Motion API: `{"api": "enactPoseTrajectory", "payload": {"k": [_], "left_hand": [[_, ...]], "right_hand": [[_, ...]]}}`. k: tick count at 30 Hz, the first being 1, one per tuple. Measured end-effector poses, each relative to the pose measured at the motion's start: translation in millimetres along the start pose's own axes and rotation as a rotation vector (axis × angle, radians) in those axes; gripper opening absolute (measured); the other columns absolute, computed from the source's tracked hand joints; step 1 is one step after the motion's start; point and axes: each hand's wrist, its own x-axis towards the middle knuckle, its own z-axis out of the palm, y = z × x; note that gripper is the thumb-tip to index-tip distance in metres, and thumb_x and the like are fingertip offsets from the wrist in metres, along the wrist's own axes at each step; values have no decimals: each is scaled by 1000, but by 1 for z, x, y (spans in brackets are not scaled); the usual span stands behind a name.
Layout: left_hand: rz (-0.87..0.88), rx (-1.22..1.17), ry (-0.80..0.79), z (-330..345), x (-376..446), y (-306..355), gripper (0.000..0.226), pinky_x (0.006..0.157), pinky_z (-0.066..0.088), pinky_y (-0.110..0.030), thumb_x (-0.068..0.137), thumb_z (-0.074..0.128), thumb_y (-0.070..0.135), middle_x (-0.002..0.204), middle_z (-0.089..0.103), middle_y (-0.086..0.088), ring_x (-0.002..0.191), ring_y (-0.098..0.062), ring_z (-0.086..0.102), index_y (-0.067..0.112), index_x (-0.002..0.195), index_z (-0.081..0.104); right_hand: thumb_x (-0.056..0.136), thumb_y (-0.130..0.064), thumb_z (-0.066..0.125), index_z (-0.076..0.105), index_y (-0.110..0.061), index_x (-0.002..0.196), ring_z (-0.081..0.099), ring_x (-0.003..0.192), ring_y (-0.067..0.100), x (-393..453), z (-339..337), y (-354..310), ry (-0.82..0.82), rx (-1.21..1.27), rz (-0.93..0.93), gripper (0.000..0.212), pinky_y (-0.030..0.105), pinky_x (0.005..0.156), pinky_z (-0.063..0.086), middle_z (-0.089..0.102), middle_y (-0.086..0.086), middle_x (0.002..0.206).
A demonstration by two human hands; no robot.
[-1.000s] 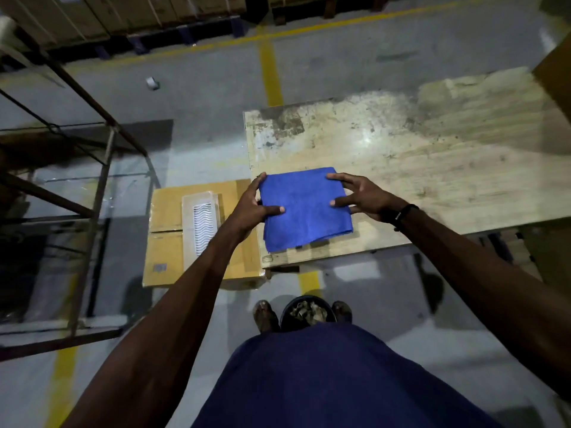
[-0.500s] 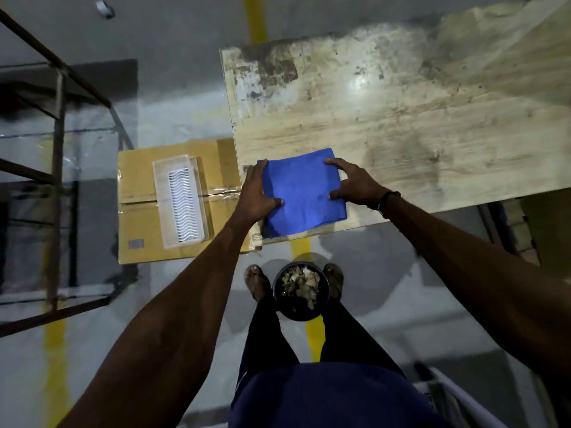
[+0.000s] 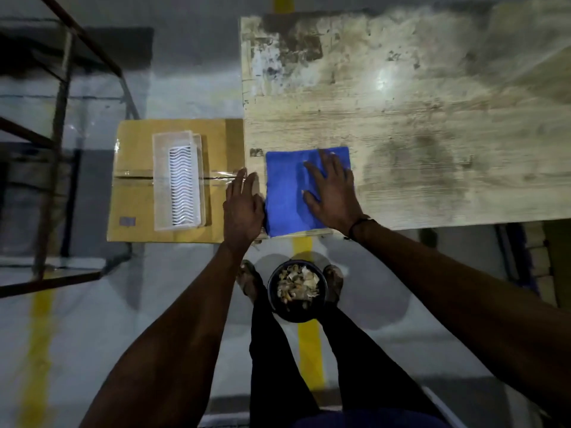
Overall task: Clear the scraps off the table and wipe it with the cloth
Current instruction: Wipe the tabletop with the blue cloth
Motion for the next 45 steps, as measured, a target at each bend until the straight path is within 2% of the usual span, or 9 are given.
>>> {"api": "enactPoseTrajectory", "payload": {"k": [3, 7, 13, 19, 25, 32, 38, 42, 45], "left_hand": [[13, 0, 12, 8, 0, -8, 53, 118, 39, -54, 105, 43, 23, 168, 34, -14, 150, -38, 38, 11, 157, 44], [-16, -31, 54, 21, 9, -12, 56, 116, 41, -55, 109, 40, 27, 172, 26, -9, 153, -33, 32, 17, 163, 34], [-90, -123, 87, 37, 9, -14, 57, 117, 39, -54, 110, 32, 44, 169, 35, -2, 153, -25, 37, 28, 165, 29], [-82, -171, 120, 42, 10, -20, 52, 116, 41, -52, 112, 32, 39, 167, 38, 5, 151, -20, 40, 29, 163, 33], [-90, -198, 150, 44, 12, -23, 54, 114, 43, -48, 109, 30, 40, 165, 43, 5, 147, -21, 46, 27, 161, 38], [-112, -276, 133, 41, 13, -19, 56, 113, 41, -55, 110, 24, 49, 163, 44, 6, 144, -24, 49, 33, 162, 35], [-132, -273, 110, 38, 10, -17, 58, 115, 37, -54, 108, 23, 52, 164, 43, 7, 146, -24, 46, 35, 162, 33], [-141, -271, 119, 37, 9, -14, 58, 116, 35, -55, 108, 21, 54, 163, 44, 9, 146, -23, 46, 38, 162, 33], [-149, -292, 110, 37, 12, -16, 58, 116, 35, -58, 107, 21, 57, 161, 47, 10, 144, -23, 49, 40, 161, 32]], "right_hand": [[104, -61, 32, 30, -27, 164, 7, 160, 41, 16, 18, -14, 8, 13, 23, 69, 75, 119, 12, 11, 10, 175], [104, -65, 28, 26, -35, 164, 1, 161, 39, 26, 41, -26, 74, 2, 95, 68, 76, 120, -3, 11, 6, 175], [104, -67, 34, 27, -37, 164, 7, 161, 37, 20, 64, -35, 215, -117, 151, 67, 73, 121, 3, 16, 6, 174], [102, -72, 30, 21, -41, 164, 4, 162, 34, 13, 72, -43, 228, -154, 187, 70, 72, 121, 6, 12, 4, 175], [101, -73, 33, 30, -41, 162, 13, 161, 35, 40, 82, -48, 342, -164, 214, 69, 71, 122, 6, 22, 5, 173], [99, -76, 24, 19, -43, 164, 4, 162, 33, 5, 89, -69, 261, -191, 198, 74, 72, 122, 5, 9, 4, 175], [96, -80, 31, 30, -44, 161, 14, 161, 31, 18, 88, -56, 329, -198, 165, 74, 71, 121, 9, 20, 2, 173], [95, -83, 31, 28, -44, 162, 15, 160, 34, 39, 87, -53, 322, -213, 180, 77, 73, 120, 7, 21, 4, 173], [98, -77, 30, 28, -42, 163, 16, 160, 35, 17, 92, -57, 342, -239, 116, 74, 73, 120, 10, 21, 6, 173]]}}
